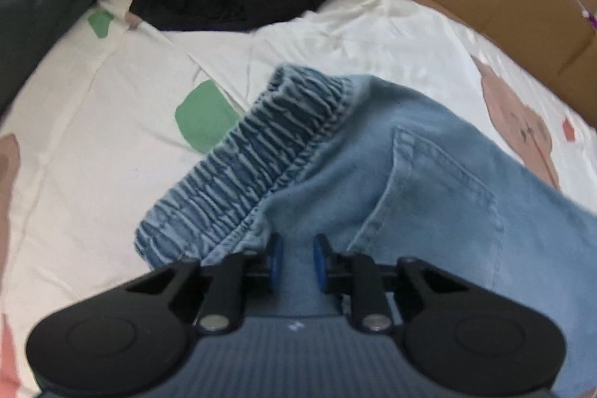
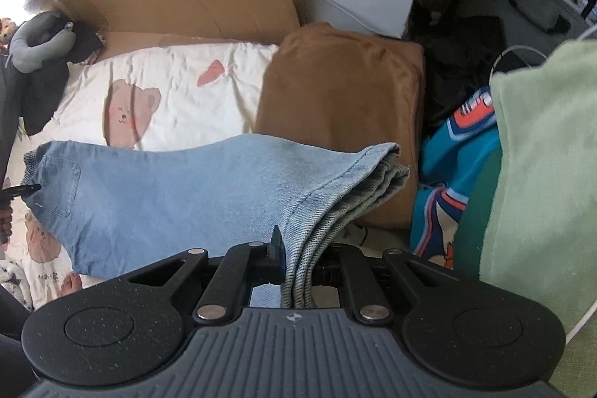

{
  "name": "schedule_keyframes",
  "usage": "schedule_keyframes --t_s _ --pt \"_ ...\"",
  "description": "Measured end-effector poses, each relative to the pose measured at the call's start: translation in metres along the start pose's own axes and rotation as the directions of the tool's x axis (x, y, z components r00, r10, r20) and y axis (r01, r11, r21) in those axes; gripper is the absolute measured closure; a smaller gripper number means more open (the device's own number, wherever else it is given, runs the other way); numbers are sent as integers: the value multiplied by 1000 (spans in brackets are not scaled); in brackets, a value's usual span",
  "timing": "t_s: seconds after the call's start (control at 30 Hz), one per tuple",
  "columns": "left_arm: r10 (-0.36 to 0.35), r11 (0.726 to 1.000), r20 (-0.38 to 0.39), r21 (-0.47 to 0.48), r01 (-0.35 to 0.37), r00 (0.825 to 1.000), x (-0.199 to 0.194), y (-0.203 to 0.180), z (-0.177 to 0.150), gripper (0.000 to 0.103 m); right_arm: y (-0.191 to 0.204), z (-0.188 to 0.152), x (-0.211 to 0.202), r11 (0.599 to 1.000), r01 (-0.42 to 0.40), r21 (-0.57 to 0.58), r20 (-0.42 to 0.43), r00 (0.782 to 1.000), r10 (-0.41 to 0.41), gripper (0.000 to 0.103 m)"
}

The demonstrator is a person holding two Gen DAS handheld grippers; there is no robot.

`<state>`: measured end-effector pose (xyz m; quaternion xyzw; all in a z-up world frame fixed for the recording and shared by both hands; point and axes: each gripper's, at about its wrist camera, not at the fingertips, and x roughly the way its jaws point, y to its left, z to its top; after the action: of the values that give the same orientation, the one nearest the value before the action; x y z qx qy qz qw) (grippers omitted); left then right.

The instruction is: Fold clothes

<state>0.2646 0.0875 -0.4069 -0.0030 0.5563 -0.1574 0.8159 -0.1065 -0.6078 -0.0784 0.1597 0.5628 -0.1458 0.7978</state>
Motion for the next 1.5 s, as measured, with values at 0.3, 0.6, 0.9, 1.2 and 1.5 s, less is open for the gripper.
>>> schedule_keyframes --t_s 0.3,0.6,0.9,1.2,1.5 --pt "-26 1000 -39 -11 25 999 -14 -1 15 74 46 12 -20 1000 -11 -20 49 999 12 95" --pt "-63 995 8 73 62 998 -52 -4 -9 78 81 28 -50 1000 -11 -6 79 997 11 95" --pt "57 991 -21 126 -54 998 -19 2 -22 101 98 30 -60 1000 -6 15 81 997 5 95" --pt "16 983 55 180 -26 998 -52 -14 -19 88 121 27 -58 998 -59 34 173 984 52 95" --pt "8 978 119 207 -33 993 -32 -30 24 88 125 12 -33 998 -42 54 210 977 29 95"
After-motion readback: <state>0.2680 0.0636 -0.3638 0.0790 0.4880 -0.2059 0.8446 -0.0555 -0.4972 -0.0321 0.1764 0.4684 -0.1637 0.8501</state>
